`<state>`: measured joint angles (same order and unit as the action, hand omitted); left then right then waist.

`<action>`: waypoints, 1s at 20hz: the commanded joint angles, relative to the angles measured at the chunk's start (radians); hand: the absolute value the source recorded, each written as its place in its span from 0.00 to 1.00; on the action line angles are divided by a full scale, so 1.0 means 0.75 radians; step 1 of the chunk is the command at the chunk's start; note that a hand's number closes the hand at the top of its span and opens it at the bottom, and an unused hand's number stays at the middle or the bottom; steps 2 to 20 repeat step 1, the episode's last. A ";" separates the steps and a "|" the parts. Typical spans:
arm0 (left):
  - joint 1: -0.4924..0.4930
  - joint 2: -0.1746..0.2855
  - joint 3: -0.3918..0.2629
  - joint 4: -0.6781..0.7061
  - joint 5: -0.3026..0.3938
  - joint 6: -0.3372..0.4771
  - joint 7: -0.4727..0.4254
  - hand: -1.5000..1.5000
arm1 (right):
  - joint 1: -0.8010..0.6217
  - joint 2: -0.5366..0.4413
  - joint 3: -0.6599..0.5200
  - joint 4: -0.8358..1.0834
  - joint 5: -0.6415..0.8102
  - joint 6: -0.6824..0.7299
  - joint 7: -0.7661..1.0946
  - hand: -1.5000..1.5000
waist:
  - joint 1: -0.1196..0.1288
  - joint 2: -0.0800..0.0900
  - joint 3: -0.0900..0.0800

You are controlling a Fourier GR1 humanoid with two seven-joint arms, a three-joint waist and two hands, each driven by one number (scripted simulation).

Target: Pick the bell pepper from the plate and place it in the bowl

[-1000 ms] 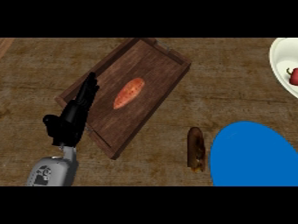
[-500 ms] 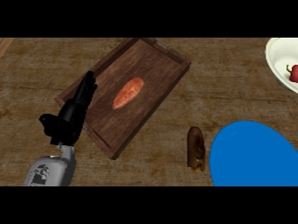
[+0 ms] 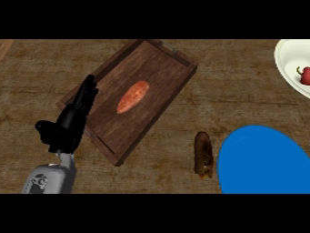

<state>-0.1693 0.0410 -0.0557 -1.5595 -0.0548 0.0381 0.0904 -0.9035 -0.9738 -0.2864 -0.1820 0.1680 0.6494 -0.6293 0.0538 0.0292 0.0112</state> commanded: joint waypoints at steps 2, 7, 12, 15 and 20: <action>-0.010 -0.011 0.003 0.010 -0.001 0.012 0.003 0.50 | 0.079 -0.012 -0.006 -0.023 -0.023 0.289 -0.230 0.00 | -0.019 0.002 0.002; -0.010 -0.011 0.003 0.010 -0.001 0.012 0.003 0.50 | 0.079 -0.012 -0.006 -0.023 -0.023 0.289 -0.230 0.00 | -0.019 0.002 0.002; -0.010 -0.011 0.003 0.010 -0.001 0.012 0.003 0.50 | 0.079 -0.012 -0.006 -0.023 -0.023 0.289 -0.230 0.00 | -0.019 0.002 0.002; -0.010 -0.011 0.003 0.010 -0.001 0.012 0.003 0.50 | 0.079 -0.012 -0.006 -0.023 -0.023 0.289 -0.230 0.00 | -0.019 0.002 0.002; -0.010 -0.011 0.003 0.010 -0.001 0.012 0.003 0.50 | 0.079 -0.012 -0.006 -0.023 -0.023 0.289 -0.230 0.00 | -0.019 0.002 0.002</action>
